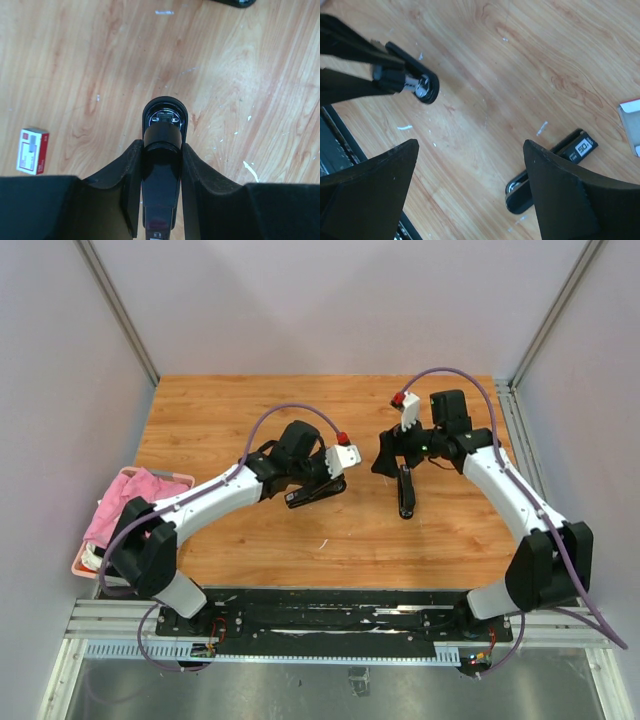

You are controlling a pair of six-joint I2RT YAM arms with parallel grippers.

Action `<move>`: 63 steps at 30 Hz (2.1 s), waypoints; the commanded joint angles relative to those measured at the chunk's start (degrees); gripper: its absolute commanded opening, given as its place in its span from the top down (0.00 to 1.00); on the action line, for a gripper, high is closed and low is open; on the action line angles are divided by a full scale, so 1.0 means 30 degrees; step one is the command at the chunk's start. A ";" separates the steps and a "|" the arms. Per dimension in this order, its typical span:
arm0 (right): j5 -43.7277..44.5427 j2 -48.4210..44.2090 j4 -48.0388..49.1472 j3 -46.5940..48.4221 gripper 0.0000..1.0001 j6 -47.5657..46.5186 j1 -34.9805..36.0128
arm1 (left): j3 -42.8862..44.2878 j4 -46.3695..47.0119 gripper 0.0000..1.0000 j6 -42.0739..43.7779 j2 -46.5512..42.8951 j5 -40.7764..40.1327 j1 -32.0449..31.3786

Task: Unload the staples from the stapler
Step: Pick up the stapler from the center of the board, then unload the staple at the center of the board.

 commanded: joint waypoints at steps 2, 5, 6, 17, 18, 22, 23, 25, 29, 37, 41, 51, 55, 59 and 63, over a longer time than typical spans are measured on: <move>-0.2435 0.2445 0.1100 0.1812 0.14 0.4273 -0.0833 | -0.1168 0.3204 1.00 -0.0880 -0.2467 -0.0247 -0.0120; -0.4170 0.3922 0.1172 0.2507 0.16 0.6113 -0.0951 | -0.1682 0.3848 1.00 -0.1158 -0.3167 0.0058 -0.0120; -0.4725 0.4388 0.1168 0.2647 0.16 0.6662 -0.0956 | -0.1767 0.3967 1.00 -0.1203 -0.3338 0.0210 -0.0120; -0.7309 0.4571 0.5671 -0.0333 0.27 1.0085 -0.0940 | -0.2069 0.4164 1.00 -0.1702 -0.3960 0.0595 -0.0120; -0.7546 0.4579 0.6105 -0.0546 0.30 1.0399 -0.0951 | -0.2075 0.4151 1.00 -0.1729 -0.3980 0.0622 -0.0120; -0.8212 0.4662 0.7145 -0.1098 0.37 1.1297 -0.0918 | -0.2160 0.4192 1.00 -0.1856 -0.4068 0.0716 -0.0120; -0.8252 0.4657 0.7356 -0.1224 0.37 1.1422 -0.0908 | -0.2167 0.4181 1.00 -0.1902 -0.4070 0.0725 -0.0135; -0.8245 0.4667 0.7535 -0.1356 0.37 1.1496 -0.0821 | -0.2164 0.4181 1.00 -0.1947 -0.4092 0.0755 -0.0120; -0.8286 0.4822 0.7587 -0.1406 0.40 1.1535 -0.0531 | -0.2164 0.4166 1.00 -0.2052 -0.4183 0.0786 -0.0120; -0.7941 0.5403 0.7117 -0.1166 0.43 1.0999 0.0464 | -0.2253 0.4166 1.00 -0.2059 -0.4247 0.0843 -0.0120; -0.7959 0.5708 0.6758 -0.0926 0.44 1.0735 0.0901 | -0.2274 0.4159 1.00 -0.2059 -0.4195 0.0869 -0.0120; -0.7870 0.6339 0.6290 -0.0559 0.50 1.0390 0.1592 | -0.2318 0.4192 1.00 -0.2117 -0.4076 0.1089 -0.0120; -0.7955 0.6543 0.6240 -0.0432 0.51 1.0384 0.1887 | -0.2382 0.4268 1.00 -0.2162 -0.3929 0.1107 -0.0149; -0.7911 0.6757 0.6211 -0.0339 0.52 1.0382 0.2159 | -0.2385 0.4304 1.00 -0.2234 -0.3782 0.1169 -0.0149; -0.7929 0.6992 0.6181 -0.0214 0.55 1.0418 0.2344 | -0.2396 0.4311 1.00 -0.2253 -0.3697 0.1322 -0.0179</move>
